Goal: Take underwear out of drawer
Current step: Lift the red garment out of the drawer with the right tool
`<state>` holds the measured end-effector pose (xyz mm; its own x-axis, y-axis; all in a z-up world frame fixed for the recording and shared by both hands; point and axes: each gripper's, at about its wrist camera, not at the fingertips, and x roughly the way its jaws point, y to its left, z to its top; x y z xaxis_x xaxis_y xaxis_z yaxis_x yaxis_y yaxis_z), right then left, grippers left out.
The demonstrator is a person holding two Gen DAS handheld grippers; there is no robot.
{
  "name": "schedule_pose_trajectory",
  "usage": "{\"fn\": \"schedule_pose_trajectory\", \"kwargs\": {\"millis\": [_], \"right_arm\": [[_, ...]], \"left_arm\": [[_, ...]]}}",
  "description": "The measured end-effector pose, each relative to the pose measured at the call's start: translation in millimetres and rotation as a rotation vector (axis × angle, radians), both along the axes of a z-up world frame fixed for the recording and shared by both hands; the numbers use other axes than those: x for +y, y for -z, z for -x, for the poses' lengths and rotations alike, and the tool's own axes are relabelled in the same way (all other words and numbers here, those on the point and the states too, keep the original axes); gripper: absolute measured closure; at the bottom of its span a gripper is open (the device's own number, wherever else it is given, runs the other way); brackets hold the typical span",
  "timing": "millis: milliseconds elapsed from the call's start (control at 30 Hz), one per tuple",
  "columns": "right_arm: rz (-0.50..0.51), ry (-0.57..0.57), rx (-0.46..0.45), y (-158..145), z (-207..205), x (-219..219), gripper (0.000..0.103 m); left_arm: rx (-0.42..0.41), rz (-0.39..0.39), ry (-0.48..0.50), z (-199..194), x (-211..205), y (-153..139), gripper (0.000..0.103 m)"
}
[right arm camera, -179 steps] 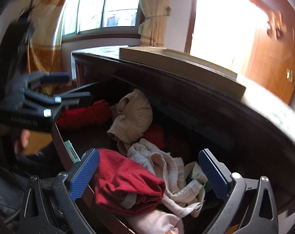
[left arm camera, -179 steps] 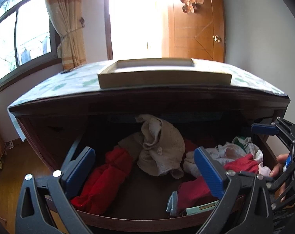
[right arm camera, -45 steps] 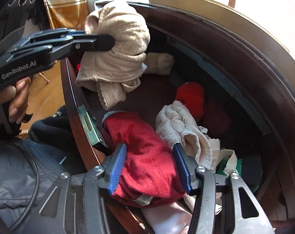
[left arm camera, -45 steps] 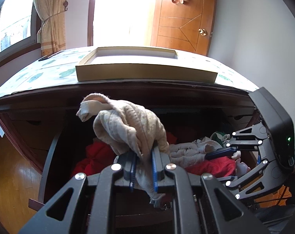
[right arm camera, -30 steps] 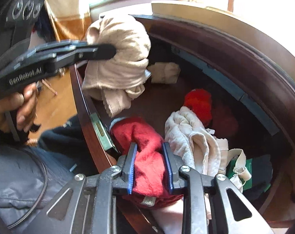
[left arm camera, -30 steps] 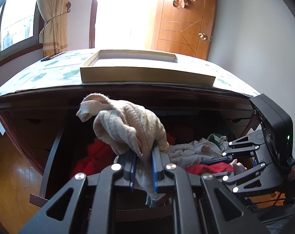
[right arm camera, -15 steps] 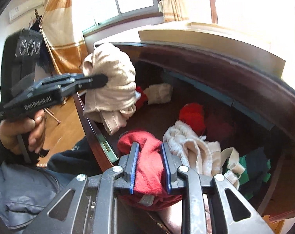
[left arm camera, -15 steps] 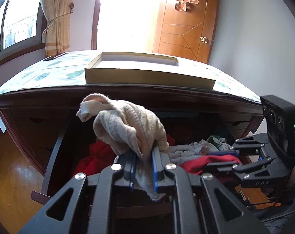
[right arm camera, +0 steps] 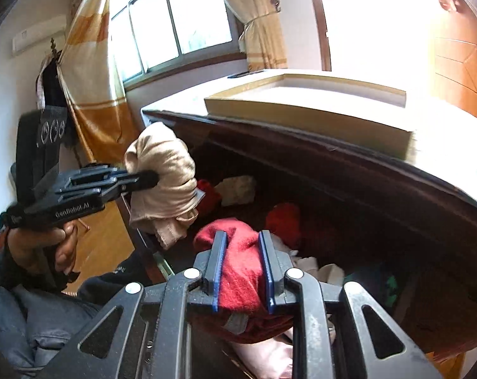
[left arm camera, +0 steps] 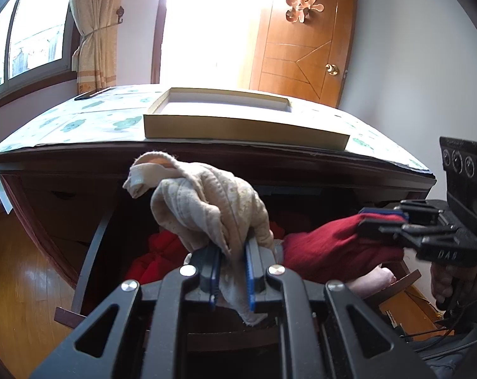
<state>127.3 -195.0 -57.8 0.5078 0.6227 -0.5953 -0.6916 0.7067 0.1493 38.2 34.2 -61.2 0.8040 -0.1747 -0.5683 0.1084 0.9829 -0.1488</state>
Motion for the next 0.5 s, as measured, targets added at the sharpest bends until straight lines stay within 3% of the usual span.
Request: {"fn": "schedule_pose_trajectory", "kwargs": {"millis": [133, 267, 500], "right_arm": [[0.008, 0.033, 0.006, -1.7, -3.5, -13.7, 0.084], [0.146, -0.008, 0.027, 13.1, -3.9, -6.7, 0.084], [0.266, -0.045, 0.006, 25.3, -1.4, 5.6, 0.078]], "left_arm": [[0.008, -0.001, 0.004, -1.6, -1.2, 0.9, 0.092], [0.015, -0.007, 0.013, -3.8, -3.6, 1.4, 0.092], [0.026, -0.01, 0.019, -7.9, -4.1, 2.6, 0.092]]}}
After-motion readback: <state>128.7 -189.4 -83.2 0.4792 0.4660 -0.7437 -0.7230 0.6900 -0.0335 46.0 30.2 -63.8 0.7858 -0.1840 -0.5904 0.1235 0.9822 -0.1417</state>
